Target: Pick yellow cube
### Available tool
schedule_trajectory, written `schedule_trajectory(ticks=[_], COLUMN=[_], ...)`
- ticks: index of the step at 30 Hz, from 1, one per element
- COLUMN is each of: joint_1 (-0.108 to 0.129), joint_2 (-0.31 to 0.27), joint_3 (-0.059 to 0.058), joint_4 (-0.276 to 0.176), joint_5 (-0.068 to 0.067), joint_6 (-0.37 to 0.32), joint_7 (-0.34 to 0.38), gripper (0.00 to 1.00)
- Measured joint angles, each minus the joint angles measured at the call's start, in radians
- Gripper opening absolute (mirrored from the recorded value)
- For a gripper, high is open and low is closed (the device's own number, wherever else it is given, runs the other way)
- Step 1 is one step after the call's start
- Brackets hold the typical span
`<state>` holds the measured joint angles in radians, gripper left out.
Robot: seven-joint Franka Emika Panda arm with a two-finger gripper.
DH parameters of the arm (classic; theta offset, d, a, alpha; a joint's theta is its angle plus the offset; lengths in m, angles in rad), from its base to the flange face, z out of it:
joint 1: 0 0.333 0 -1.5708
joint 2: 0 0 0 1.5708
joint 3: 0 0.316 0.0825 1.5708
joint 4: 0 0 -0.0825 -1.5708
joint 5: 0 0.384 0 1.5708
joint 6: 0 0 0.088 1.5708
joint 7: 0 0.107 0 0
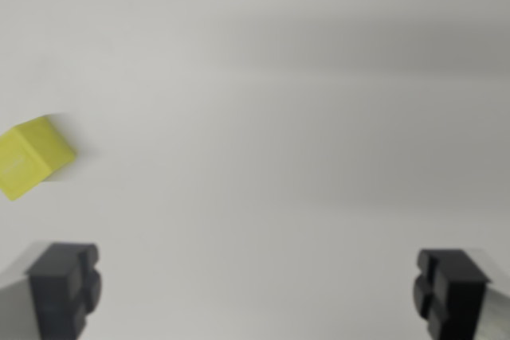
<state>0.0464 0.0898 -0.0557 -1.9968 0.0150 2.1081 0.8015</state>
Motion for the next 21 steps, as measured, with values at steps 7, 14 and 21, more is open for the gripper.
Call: schedule_trajectory(ticks=[7, 14, 21], joint_1=[0.019, 0.039, 0.058], joint_2=[0.004, 0.010, 0.017], joint_3=[0.000, 0.000, 0.000], joint_4=[-0.026, -0.050, -0.071], joint_5=[0.000, 0.000, 0.000], joint_6=[0.029, 0.058, 0.086], joint_7=[-0.009, -0.017, -0.025], gripper=[1.00, 1.00, 1.00])
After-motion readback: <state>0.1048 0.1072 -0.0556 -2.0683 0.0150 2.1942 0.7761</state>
